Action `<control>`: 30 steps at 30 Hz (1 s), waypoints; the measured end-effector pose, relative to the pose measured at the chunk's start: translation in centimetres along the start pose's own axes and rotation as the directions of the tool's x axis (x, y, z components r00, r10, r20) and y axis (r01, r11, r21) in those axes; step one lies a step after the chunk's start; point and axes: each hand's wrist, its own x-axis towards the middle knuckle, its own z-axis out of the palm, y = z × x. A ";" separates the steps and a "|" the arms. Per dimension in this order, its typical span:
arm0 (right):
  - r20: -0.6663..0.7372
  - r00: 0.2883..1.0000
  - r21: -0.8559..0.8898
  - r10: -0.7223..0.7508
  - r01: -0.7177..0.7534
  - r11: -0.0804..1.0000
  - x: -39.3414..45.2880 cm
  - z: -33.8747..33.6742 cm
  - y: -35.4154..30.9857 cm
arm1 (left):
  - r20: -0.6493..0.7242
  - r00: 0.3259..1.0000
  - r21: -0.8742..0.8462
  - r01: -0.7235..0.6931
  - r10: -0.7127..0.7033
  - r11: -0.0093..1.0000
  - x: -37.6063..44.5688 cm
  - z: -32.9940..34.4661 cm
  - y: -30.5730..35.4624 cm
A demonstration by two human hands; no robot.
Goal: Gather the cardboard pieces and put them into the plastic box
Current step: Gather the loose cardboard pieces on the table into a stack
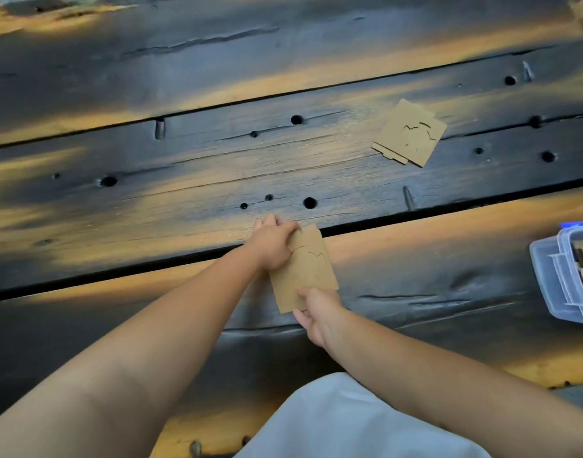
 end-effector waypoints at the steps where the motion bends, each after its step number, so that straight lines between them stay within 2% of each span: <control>1: -0.013 1.000 -0.012 0.003 -0.004 1.000 0.0 -0.3 0.0 | 0.004 1.000 -0.019 0.024 -0.024 1.000 -0.3 0.1 -0.2; 6: -0.056 0.997 -0.101 -0.044 0.038 0.994 0.1 -1.6 -0.3 | 0.040 0.986 -0.155 0.166 -0.162 0.974 -2.4 1.8 -1.5; 9: -0.088 0.980 -0.263 -0.180 0.152 0.953 0.3 -2.7 -0.7 | 0.063 0.984 -0.289 0.178 -0.167 0.941 -3.6 2.7 -1.6; 12: -0.069 0.909 -0.534 -0.412 0.315 0.784 -0.1 -4.1 -1.8 | 0.023 0.992 -0.432 0.120 -0.123 0.894 -4.9 3.2 -1.3; 16: 0.113 0.737 -0.780 -0.666 0.481 0.400 -0.5 -6.2 -3.8 | -0.088 0.985 -0.542 0.076 -0.147 0.837 -6.2 4.0 0.2; 18: 0.244 0.646 -0.791 -0.723 0.564 0.237 -0.8 -7.3 -4.6 | -0.156 0.976 -0.574 0.036 -0.152 0.818 -6.7 4.4 1.5; 20: 0.345 0.570 -0.750 -0.746 0.645 0.146 -1.0 -8.2 -5.5 | -0.197 0.972 -0.585 -0.010 -0.130 0.811 -7.2 4.7 2.9; 22: 0.395 0.518 -0.727 -0.759 0.681 0.086 -1.2 -9.2 -6.6 | -0.239 0.965 -0.563 -0.044 -0.111 0.826 -7.4 5.0 4.0; 27: 0.488 0.440 -0.711 -0.754 0.702 -0.051 -1.3 -11.9 -9.2 | -0.333 0.932 -0.538 -0.063 -0.143 0.840 -7.3 5.9 7.3; 30: 0.496 0.401 -0.697 -0.770 0.712 -0.078 -1.3 -13.1 -11.1 | -0.411 0.904 -0.476 -0.102 -0.119 0.874 -6.4 5.6 9.7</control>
